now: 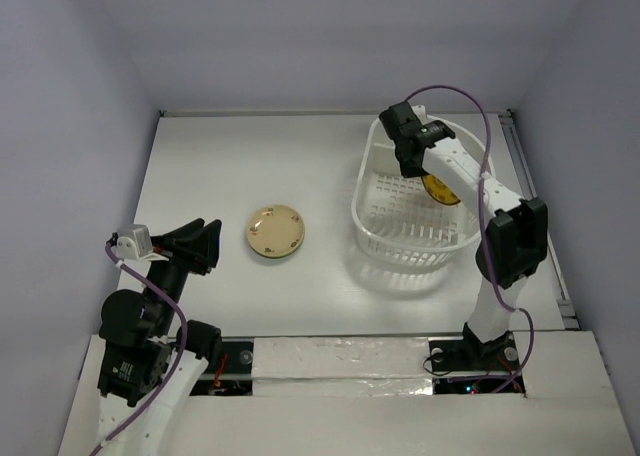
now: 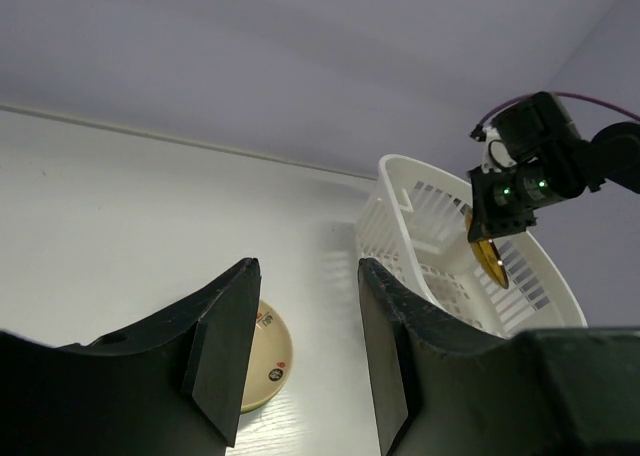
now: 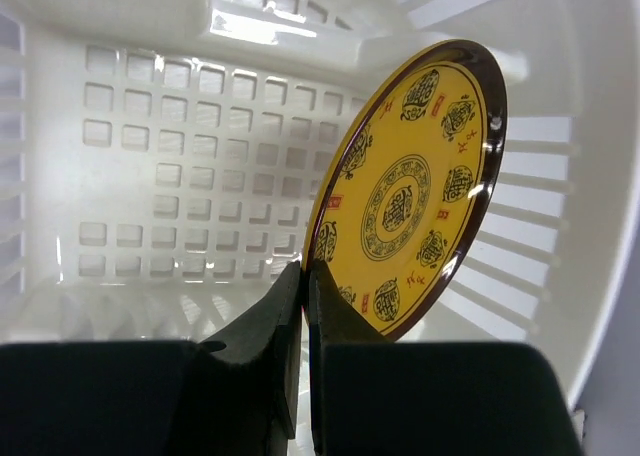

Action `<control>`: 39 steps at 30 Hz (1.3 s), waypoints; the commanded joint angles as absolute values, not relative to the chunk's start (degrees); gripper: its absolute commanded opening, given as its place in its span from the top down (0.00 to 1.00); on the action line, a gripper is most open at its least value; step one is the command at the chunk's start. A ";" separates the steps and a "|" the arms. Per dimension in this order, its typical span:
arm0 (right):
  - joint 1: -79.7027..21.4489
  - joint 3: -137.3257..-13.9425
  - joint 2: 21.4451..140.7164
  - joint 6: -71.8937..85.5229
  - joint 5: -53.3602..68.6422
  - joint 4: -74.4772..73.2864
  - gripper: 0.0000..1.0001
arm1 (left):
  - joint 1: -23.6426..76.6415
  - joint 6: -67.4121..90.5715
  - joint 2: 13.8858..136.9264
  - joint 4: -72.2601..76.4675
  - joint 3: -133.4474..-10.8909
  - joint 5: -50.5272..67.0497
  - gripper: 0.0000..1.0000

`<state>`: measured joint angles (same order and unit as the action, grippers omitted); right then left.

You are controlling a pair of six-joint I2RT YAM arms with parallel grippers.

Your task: Unload the plates from the dish rack

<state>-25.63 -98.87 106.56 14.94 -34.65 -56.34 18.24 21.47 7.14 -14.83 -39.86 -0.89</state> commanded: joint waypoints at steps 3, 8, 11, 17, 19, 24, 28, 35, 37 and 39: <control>-29.52 -105.80 99.06 14.59 -39.28 -57.30 1.00 | 18.11 20.92 6.94 -12.48 -39.99 -0.62 0.59; -38.92 -122.55 102.90 14.68 -42.89 -63.27 1.00 | 18.11 20.92 7.21 -12.48 -39.99 -1.05 0.59; -46.47 -130.93 107.74 13.63 -43.51 -66.35 1.00 | 18.11 21.09 7.47 -12.83 -40.08 -2.37 0.56; -60.00 -142.64 121.80 8.10 -39.12 -62.59 1.00 | 18.11 22.23 5.63 -14.41 -40.87 -8.86 0.51; -61.95 -142.03 124.79 6.86 -36.05 -58.11 1.00 | 18.11 22.59 4.75 -15.12 -41.13 -11.94 0.46; -66.35 -141.33 130.16 3.61 -30.33 -51.34 1.00 | 17.58 23.55 1.85 -16.17 -41.57 -17.39 0.38; -67.67 -140.80 133.32 2.64 -26.99 -49.13 1.00 | 17.58 24.08 0.26 -16.44 -41.75 -20.30 0.36; -68.20 -135.62 136.84 2.81 -23.91 -44.92 1.00 | 17.05 24.61 0.26 -17.05 -42.01 -21.71 0.27; -68.20 -133.69 137.72 2.90 -23.73 -43.69 1.00 | 16.52 24.52 0.26 -17.14 -42.01 -21.88 0.24; -68.73 -132.46 138.07 3.08 -23.82 -42.98 1.00 | 16.52 24.70 0.35 -17.14 -42.10 -21.97 0.17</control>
